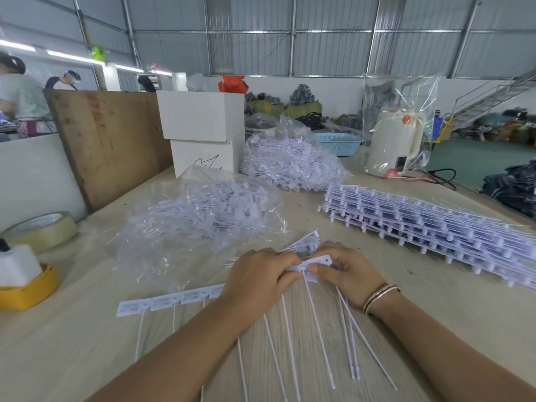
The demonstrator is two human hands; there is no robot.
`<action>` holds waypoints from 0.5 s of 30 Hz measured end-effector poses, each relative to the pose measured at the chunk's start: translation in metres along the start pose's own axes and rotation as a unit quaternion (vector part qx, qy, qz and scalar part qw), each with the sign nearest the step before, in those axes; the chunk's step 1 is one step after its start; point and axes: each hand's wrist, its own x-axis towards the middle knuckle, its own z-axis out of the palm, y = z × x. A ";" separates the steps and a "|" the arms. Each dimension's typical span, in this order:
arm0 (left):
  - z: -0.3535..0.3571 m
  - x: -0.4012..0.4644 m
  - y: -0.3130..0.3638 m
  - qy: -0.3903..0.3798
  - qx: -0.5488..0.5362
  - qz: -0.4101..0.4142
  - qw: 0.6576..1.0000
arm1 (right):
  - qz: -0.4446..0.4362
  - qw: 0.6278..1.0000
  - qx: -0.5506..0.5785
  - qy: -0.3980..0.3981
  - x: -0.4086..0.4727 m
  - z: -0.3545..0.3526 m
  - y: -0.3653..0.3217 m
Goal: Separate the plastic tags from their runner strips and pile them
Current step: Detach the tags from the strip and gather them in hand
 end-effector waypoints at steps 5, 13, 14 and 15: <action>0.000 0.000 -0.004 -0.015 -0.019 -0.002 1.000 | -0.021 1.000 0.000 -0.011 -0.001 -0.001 -0.005; -0.002 0.000 -0.004 -0.021 -0.051 -0.013 0.998 | -0.043 0.999 -0.012 -0.010 0.000 -0.002 -0.001; -0.002 0.000 -0.004 -0.024 -0.052 -0.013 0.998 | -0.045 0.999 -0.015 -0.008 0.000 -0.002 0.001; -0.002 0.000 -0.005 -0.023 -0.048 -0.008 0.999 | -0.047 0.999 -0.014 -0.007 0.000 -0.002 0.001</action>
